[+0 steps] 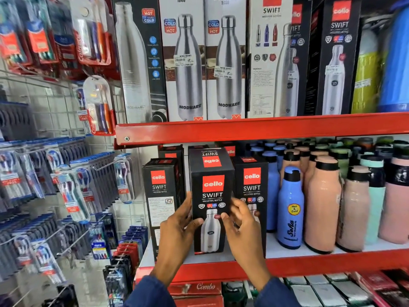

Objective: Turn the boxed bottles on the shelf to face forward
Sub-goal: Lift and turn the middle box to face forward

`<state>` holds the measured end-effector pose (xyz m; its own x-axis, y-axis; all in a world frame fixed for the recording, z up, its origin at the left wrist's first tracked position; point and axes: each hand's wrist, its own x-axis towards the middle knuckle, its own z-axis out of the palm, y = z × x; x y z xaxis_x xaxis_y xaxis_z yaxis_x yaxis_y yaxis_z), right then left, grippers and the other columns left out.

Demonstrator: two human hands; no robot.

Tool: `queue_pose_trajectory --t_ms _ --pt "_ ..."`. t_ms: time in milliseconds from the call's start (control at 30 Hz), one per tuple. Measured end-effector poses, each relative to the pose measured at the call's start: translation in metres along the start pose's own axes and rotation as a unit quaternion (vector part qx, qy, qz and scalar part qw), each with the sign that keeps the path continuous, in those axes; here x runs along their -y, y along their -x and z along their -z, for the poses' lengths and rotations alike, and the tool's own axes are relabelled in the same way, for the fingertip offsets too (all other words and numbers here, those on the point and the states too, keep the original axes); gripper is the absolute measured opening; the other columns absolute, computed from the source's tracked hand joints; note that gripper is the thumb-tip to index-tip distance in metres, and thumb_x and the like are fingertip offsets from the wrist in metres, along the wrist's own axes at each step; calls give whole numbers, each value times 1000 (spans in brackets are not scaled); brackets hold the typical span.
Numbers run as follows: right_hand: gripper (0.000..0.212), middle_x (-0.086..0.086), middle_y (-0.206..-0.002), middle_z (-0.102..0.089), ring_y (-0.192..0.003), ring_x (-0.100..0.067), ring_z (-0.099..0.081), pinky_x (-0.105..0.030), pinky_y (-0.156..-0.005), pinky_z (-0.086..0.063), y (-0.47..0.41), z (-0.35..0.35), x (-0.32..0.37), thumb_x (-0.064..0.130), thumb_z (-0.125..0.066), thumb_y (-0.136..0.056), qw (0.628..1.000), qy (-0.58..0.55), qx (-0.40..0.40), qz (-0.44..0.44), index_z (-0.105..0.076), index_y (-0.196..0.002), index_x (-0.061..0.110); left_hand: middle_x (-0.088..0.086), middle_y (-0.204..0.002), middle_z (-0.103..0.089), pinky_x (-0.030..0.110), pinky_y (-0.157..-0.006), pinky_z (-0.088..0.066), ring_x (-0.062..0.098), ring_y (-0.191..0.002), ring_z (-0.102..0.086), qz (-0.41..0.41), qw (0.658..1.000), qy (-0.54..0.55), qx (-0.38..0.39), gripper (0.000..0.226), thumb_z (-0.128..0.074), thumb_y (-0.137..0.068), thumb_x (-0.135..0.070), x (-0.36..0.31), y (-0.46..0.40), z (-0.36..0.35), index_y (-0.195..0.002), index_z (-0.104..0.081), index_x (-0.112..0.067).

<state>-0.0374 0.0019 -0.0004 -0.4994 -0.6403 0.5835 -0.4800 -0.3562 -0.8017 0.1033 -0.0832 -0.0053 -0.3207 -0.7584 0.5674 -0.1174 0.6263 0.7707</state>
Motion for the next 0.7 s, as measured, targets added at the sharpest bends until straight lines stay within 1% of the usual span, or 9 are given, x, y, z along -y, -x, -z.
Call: queue_pose_trajectory --t_ms 67,133,200,267,367,433,500,600,700 --pt "43 13 -115 -61 -99 22 -55 2 -84 -43 -1 -4 -7 12 -61 -90 1000 9 -2 -10 -49 -129 26 -8 -140 -61 15 -106 -44 11 -126 -61 3 1000 -12 -1 75 -73 -88 -4 6 0 -5 -151 -42 -29" --pt "42 15 -111 -61 -94 28 -52 3 -81 -43 -2 -7 -13 8 -60 -90 1000 15 -5 -17 -50 -127 26 -7 -138 -63 18 -105 -46 9 -126 -61 7 1000 -20 1 72 -72 -89 -5 13 0 -9 -151 -43 -28" --pt "42 17 -108 -62 -94 25 -56 -1 -82 -46 -4 -9 -18 6 -60 -90 1000 16 -4 -18 -51 -123 29 -7 -133 -67 12 -102 -47 7 -126 -61 10 999 -31 3 69 -71 -90 -7 19 -1 -11 -150 -44 -27" --pt "42 16 -109 -61 -94 23 -57 -1 -84 -46 -6 -12 -22 6 -59 -90 999 23 -4 -22 -51 -126 28 -10 -128 -70 5 -95 -48 6 -122 -63 9 999 -38 6 67 -71 -91 -9 23 -3 -13 -150 -44 -27" --pt "44 12 -114 -59 -100 12 -56 3 -83 -42 -9 -13 -28 8 -59 -91 999 38 -5 -27 -51 -131 21 -15 -123 -72 13 -91 -54 5 -111 -70 11 999 -50 10 68 -71 -92 -16 28 -5 -16 -151 -40 -30" --pt "43 12 -114 -61 -108 4 -59 -3 -87 -45 -12 -14 -30 7 -59 -91 999 41 -5 -26 -52 -130 22 -16 -122 -72 9 -87 -53 5 -105 -72 12 998 -59 11 68 -70 -92 -17 29 -7 -18 -152 -40 -30" --pt "42 16 -108 -63 -103 10 -61 -5 -85 -47 -13 -14 -31 3 -58 -90 999 37 -8 -22 -54 -127 24 -15 -121 -73 4 -86 -50 2 -103 -72 15 998 -61 12 67 -69 -93 -15 29 -10 -19 -152 -40 -31" --pt "42 17 -105 -63 -91 26 -55 -1 -80 -46 -17 -16 -36 4 -58 -90 999 45 -6 -29 -54 -129 19 -16 -120 -72 9 -87 -52 -8 -87 -71 16 997 -71 11 67 -67 -94 -14 29 -12 -19 -151 -38 -33" --pt "42 11 -109 -63 -87 28 -53 -2 -78 -46 -19 -18 -37 7 -58 -91 998 58 0 -34 -52 -131 17 -9 -123 -73 -2 -77 -46 -20 -83 -65 14 996 -85 14 65 -65 -95 -15 31 -13 -18 -153 -38 -30"
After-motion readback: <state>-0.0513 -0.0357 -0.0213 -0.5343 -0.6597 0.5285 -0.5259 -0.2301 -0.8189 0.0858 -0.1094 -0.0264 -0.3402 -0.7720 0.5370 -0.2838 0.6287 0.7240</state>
